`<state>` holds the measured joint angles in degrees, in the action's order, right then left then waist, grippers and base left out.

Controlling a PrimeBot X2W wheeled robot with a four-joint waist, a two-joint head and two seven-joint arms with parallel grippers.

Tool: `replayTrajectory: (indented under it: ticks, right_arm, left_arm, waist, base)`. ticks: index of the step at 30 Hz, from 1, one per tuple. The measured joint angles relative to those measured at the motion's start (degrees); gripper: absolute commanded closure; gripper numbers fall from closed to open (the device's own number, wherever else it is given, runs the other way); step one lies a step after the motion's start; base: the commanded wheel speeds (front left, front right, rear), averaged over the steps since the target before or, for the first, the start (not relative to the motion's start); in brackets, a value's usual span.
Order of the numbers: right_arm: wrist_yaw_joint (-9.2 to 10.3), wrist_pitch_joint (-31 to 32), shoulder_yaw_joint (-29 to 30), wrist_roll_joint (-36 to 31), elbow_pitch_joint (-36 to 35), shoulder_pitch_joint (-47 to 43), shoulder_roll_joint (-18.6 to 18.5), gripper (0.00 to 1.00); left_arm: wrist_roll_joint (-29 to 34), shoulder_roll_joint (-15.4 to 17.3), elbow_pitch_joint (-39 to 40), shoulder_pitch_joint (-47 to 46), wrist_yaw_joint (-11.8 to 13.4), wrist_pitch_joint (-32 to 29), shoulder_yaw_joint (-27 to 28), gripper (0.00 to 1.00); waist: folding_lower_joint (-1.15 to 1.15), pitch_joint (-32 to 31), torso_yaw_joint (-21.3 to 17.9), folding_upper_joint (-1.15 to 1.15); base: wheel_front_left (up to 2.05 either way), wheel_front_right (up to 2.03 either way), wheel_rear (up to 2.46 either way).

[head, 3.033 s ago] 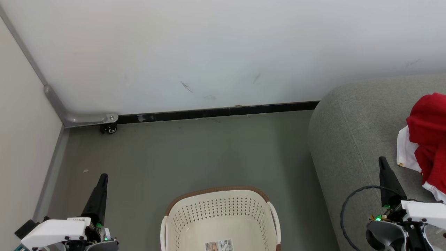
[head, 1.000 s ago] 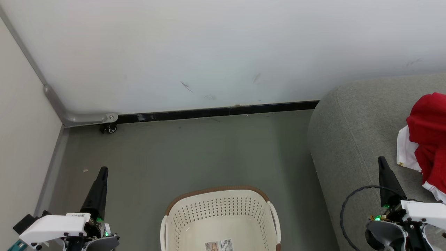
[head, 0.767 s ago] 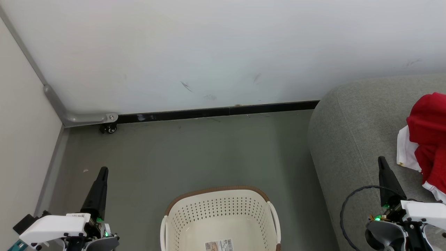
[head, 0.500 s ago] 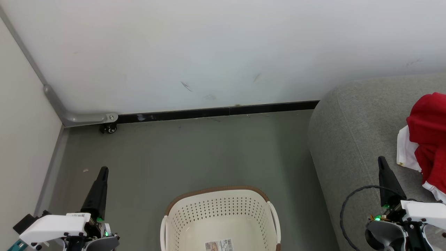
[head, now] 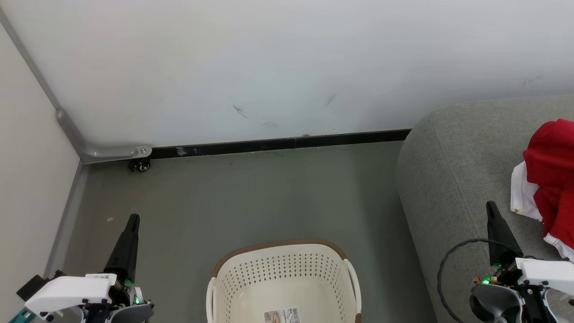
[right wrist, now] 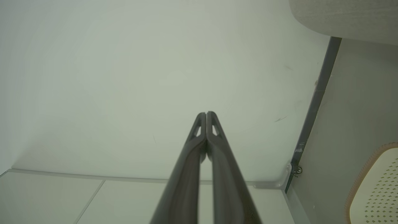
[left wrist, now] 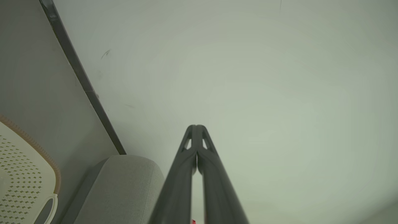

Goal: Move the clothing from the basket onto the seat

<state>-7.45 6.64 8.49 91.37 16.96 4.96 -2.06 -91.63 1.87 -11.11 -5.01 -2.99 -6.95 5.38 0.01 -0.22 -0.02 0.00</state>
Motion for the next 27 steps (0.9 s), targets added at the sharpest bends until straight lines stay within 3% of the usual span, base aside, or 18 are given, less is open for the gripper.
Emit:
replayTrajectory:
  ticks: [27]
  right_arm:
    - [0.0,0.0,0.0,0.0,0.0,0.0,0.0,1.0]
  left_arm:
    - [0.0,0.0,0.2,0.0,0.1,0.2,-0.1,1.0]
  waist:
    - [0.0,0.0,0.0,0.0]
  base:
    - [0.0,0.0,0.0]
